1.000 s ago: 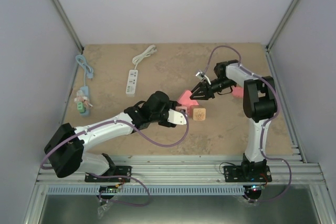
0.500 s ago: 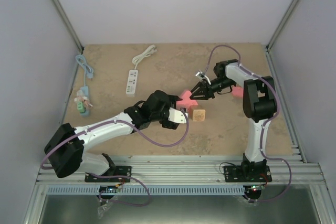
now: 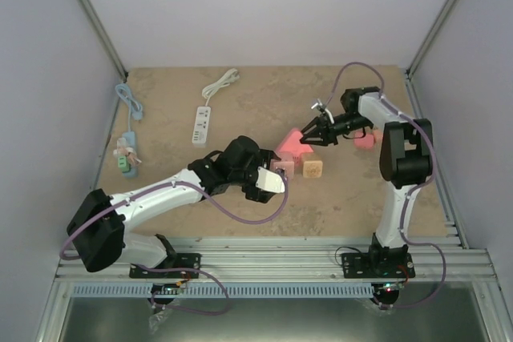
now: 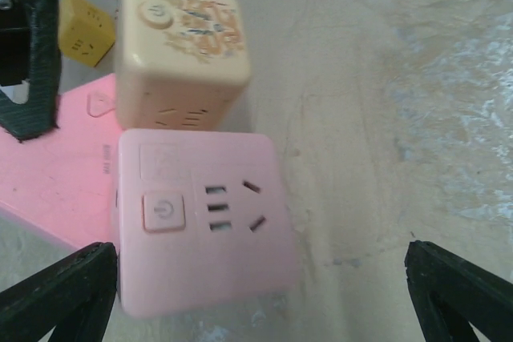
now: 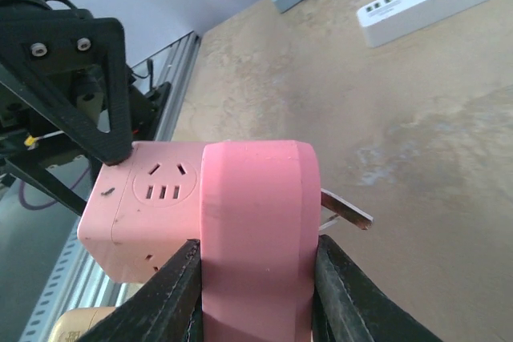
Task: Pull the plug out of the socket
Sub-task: Pick up the socket from the center of the board.
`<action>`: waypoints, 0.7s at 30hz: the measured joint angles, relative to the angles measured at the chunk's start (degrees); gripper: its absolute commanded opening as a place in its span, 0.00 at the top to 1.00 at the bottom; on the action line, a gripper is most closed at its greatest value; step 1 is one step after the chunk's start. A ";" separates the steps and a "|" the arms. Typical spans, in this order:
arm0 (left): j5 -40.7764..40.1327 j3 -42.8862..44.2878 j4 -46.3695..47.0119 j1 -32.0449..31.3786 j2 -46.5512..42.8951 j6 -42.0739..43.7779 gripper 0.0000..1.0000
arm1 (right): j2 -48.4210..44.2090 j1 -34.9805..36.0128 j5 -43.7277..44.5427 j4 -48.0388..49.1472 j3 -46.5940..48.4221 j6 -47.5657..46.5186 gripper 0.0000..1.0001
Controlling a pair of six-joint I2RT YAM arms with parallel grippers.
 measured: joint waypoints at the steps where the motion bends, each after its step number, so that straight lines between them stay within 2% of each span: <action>1: 0.72 0.28 -0.92 0.00 -0.11 0.09 0.00 | -0.37 -0.76 0.07 0.39 -0.02 0.13 0.99; 7: 4.35 2.51 -3.26 2.12 -0.35 -3.21 0.00 | -3.65 -2.29 1.38 4.11 -2.03 1.95 0.99; 15: 13.31 16.35 -4.87 15.02 2.32 -14.43 0.00 | -8.90 -1.97 3.56 10.56 -6.47 5.35 1.00; 21: 21.86 24.70 -8.68 17.97 9.62 -19.56 0.00 | -12.81 -1.18 4.33 14.12 -9.03 6.10 0.99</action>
